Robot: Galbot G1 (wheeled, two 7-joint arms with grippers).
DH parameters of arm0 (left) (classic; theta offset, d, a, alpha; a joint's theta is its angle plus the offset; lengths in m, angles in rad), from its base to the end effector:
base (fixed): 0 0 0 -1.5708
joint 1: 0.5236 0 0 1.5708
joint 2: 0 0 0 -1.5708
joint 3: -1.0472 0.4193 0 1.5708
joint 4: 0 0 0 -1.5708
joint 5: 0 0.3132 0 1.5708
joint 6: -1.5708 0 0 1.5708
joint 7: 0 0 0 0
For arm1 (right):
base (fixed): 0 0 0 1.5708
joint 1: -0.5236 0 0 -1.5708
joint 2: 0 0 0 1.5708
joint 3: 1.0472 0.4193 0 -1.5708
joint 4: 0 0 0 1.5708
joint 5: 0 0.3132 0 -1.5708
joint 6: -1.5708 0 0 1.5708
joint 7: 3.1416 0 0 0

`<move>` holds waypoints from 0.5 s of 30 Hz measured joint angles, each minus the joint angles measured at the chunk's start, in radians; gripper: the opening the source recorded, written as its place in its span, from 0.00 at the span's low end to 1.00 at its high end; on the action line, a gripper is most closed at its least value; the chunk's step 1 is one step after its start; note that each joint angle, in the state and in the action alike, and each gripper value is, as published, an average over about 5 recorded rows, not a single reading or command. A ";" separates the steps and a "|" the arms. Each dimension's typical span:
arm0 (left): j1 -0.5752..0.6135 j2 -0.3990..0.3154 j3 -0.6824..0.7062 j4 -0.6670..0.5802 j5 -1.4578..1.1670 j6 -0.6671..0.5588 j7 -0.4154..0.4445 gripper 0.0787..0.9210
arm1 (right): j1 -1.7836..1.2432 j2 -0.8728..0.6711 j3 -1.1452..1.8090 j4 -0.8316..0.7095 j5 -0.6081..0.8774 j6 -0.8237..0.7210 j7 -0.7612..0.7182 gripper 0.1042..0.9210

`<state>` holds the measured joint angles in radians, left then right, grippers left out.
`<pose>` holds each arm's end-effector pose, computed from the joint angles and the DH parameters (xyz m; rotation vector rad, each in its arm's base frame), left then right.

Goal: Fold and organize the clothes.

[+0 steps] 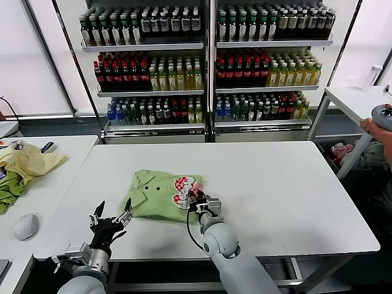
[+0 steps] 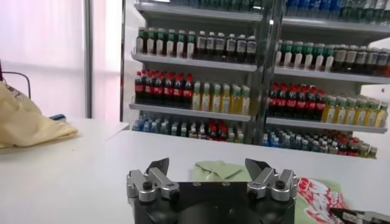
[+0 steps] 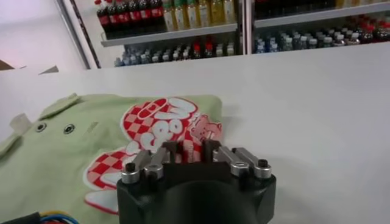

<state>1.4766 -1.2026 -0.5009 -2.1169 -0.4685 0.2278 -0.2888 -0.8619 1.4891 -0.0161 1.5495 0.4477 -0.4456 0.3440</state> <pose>0.1427 0.0867 -0.3311 0.0881 -2.9571 0.1509 0.3447 0.1256 -0.3807 0.3665 -2.6827 -0.1367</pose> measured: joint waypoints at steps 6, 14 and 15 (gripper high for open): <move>0.014 -0.007 -0.003 -0.002 0.000 -0.003 0.000 0.88 | 0.019 -0.020 0.014 -0.020 -0.013 -0.010 -0.010 0.15; 0.026 -0.012 -0.004 -0.017 -0.002 0.002 0.001 0.88 | 0.069 -0.091 0.034 -0.044 -0.026 -0.023 -0.059 0.02; 0.027 -0.013 -0.003 -0.019 -0.002 0.004 0.002 0.88 | 0.077 -0.101 0.037 -0.048 -0.028 -0.025 -0.067 0.02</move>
<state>1.5037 -1.2151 -0.5042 -2.1359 -0.4708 0.2320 -0.2871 -0.7845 1.3876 0.0207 1.5012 0.4197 -0.4702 0.2767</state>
